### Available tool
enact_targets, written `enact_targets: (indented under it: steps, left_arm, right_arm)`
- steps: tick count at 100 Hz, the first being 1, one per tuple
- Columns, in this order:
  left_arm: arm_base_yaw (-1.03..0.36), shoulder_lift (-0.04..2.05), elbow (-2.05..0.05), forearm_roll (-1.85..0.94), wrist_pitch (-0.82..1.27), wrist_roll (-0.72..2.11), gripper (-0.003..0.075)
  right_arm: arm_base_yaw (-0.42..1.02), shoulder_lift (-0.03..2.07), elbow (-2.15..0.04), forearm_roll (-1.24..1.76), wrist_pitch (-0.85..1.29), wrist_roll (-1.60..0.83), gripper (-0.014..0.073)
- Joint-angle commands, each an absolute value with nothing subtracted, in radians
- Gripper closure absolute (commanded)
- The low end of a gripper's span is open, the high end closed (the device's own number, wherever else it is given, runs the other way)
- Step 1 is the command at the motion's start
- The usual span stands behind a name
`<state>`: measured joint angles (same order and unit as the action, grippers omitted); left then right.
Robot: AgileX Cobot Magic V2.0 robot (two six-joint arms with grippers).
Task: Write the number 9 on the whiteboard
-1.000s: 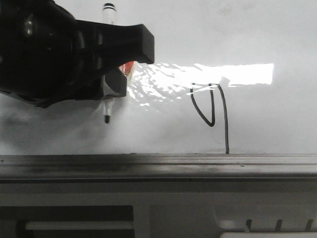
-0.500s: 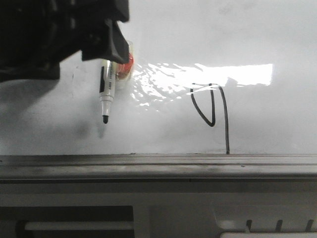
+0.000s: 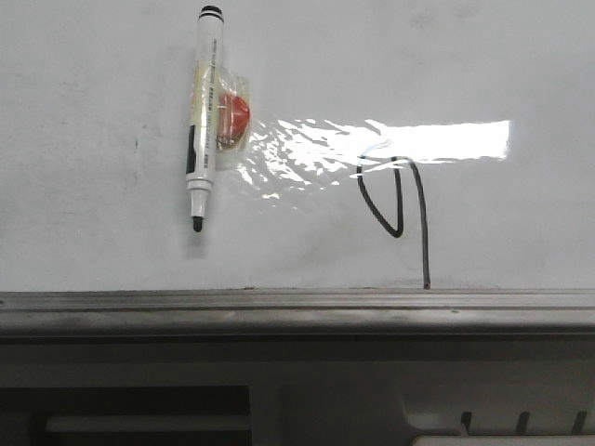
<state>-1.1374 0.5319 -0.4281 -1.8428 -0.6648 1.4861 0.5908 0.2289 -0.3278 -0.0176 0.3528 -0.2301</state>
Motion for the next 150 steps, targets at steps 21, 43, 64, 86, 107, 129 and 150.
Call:
enact_targets:
  steps: [21,43,64,86,107,129,150]
  left_arm:
    - [-1.139,0.437,-0.396,-1.855,-0.607,1.505,0.074]
    - [-1.139,0.435,-0.396,-1.855,-0.6,1.503,0.0741]
    - [-1.139,0.435,-0.396,-1.855,-0.6,1.503,0.074]
    - [-1.139,0.435,-0.396,-1.855,-0.604,1.503,0.074]
    - [-1.051,0.425,-0.298,-1.673,-0.683,1.441,0.074]
    - [-0.737,0.354,-0.126,-1.148,-0.612,1.034,0.074]
    - [-0.479,0.309,-0.007,-0.424,-0.4,0.491,0.074]
  right_arm:
    - [0.581,0.15,-0.296,-0.024,0.256,-0.225,0.0628]
    - [0.581,0.15,-0.296,-0.024,0.263,-0.225,0.0628]
    - [0.581,0.15,-0.296,-0.024,0.263,-0.225,0.0628]
    - [0.581,0.15,-0.296,-0.024,0.263,-0.225,0.0628]
    - [0.581,0.15,-0.296,-0.024,0.264,-0.225,0.0628]
    - [0.581,0.15,-0.296,-0.024,0.264,-0.225,0.0628]
    - [0.581,0.15,-0.296,-0.024,0.264,-0.225,0.0628]
